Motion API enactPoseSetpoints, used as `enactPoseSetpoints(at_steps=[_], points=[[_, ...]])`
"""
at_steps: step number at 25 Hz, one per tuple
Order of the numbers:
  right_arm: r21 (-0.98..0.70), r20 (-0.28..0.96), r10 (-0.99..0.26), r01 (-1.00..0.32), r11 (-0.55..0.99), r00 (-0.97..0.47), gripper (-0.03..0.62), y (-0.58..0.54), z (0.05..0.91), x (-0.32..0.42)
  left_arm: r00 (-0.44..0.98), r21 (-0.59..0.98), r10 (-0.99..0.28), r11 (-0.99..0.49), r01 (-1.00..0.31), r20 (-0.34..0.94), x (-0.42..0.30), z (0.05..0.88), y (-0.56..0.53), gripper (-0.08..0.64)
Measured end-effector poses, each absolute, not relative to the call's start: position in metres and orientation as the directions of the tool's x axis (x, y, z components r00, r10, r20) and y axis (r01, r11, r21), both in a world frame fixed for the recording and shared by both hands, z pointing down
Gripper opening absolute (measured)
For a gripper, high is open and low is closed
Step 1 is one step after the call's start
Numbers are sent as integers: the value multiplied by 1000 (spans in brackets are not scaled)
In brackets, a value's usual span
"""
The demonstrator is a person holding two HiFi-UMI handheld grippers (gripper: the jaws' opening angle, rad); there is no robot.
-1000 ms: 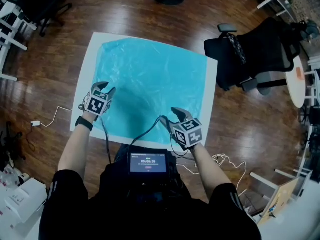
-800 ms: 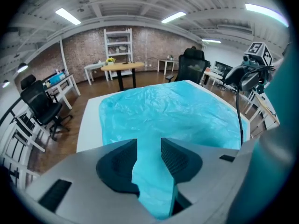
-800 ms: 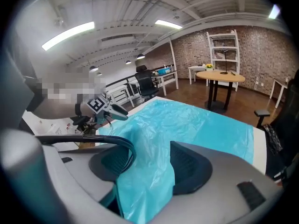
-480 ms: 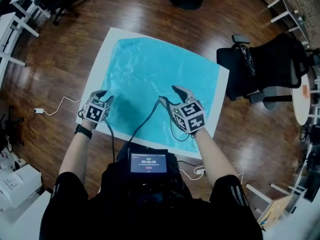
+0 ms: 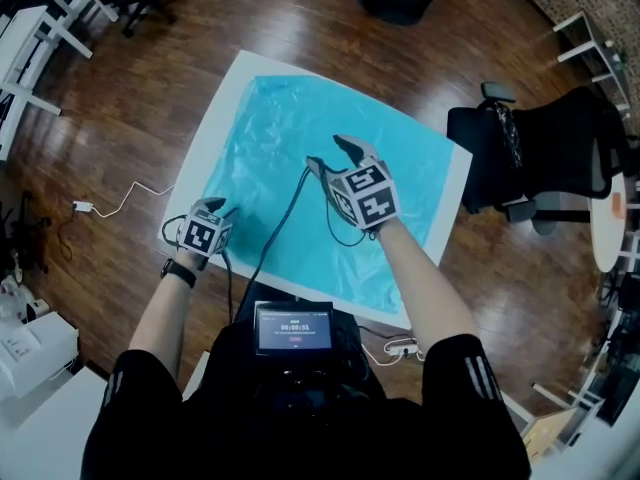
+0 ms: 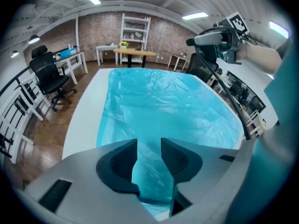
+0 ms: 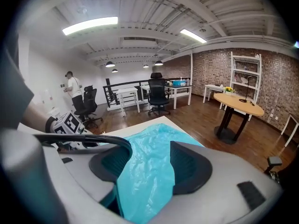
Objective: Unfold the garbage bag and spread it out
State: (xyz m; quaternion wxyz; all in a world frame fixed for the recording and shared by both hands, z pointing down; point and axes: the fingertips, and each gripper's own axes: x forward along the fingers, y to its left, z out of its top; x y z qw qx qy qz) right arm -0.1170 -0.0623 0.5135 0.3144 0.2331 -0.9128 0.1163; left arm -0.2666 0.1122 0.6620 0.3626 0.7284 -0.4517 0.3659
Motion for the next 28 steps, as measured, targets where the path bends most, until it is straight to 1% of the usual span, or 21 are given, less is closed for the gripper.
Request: enactPoseSetpoints(at_steps=[3,8,11,14,16,18,20,22,24,26,28], points=[[-42,622,-346,-471,881,-702,304,-76,512,-141,295,187,-378,-295,-937,878,-269,670,119,166],[-11,614,-344,-444,896,-711,304,-99,524,-179,284,197,-358,-260,-945,889,-270,680,129,166],[-13,628,-297,-392,920,-719,307,-99,534,-202,270,194,-346,-238,-952,899,-273,687,134,166],[-5,643,-235,-311,950,-729,307,-91,544,-222,251,178,-337,-233,-956,907,-275,695,136,166],[18,656,-179,-221,975,-733,307,-83,550,-233,245,172,-344,-230,-958,907,-275,696,135,166],[67,688,-113,-92,993,-717,306,-75,558,-237,246,178,-351,-217,-960,904,-275,699,133,166],[153,739,-62,78,985,-671,307,-66,569,-234,241,176,-353,-208,-962,904,-276,701,134,166],[214,801,-12,267,940,-599,308,-56,584,-224,236,167,-355,-213,-963,905,-277,697,134,166],[196,852,48,403,894,-521,310,-47,596,-211,235,165,-359,-216,-962,903,-277,696,134,166],[133,871,111,447,885,-478,348,-43,599,-201,240,173,-362,-208,-963,901,-276,697,134,166],[70,871,162,445,893,-463,385,-44,593,-195,235,171,-362,-200,-965,902,-276,698,134,166]])
